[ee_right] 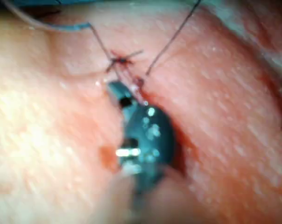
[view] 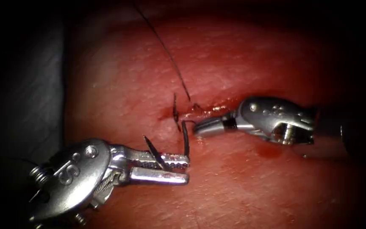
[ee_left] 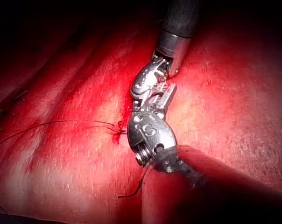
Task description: Wound Closure
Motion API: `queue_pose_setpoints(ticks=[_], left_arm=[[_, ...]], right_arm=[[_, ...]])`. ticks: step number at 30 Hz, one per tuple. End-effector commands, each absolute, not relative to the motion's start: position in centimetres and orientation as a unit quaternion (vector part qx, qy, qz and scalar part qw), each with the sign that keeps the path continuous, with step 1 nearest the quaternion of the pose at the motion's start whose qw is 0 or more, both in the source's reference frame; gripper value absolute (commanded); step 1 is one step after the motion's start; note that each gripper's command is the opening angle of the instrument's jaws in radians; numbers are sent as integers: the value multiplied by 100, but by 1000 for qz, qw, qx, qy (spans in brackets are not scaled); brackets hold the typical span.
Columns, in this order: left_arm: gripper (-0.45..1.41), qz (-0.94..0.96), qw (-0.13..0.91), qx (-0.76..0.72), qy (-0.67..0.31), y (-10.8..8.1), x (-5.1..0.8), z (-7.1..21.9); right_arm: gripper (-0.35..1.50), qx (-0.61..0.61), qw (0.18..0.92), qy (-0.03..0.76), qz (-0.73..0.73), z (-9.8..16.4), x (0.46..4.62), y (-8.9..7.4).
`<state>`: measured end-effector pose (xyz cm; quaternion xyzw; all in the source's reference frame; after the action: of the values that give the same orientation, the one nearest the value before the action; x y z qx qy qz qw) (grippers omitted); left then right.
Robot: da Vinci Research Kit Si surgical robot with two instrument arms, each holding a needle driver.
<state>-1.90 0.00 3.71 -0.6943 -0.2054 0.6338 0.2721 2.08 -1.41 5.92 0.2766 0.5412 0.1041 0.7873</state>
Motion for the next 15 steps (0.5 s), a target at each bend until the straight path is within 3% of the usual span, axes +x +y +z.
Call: queue_pose_setpoints(ticks=[1,8,15], left_arm=[[-45,636,270,-694,-202,-1,-193,374],[-45,657,231,-701,-156,6,-169,337],[-45,745,154,-649,-25,7,-157,328]], right_arm=[[-35,284,786,537,114,600,214,-151],[-35,290,788,526,135,606,211,-150],[-35,293,789,518,151,607,210,-149]])
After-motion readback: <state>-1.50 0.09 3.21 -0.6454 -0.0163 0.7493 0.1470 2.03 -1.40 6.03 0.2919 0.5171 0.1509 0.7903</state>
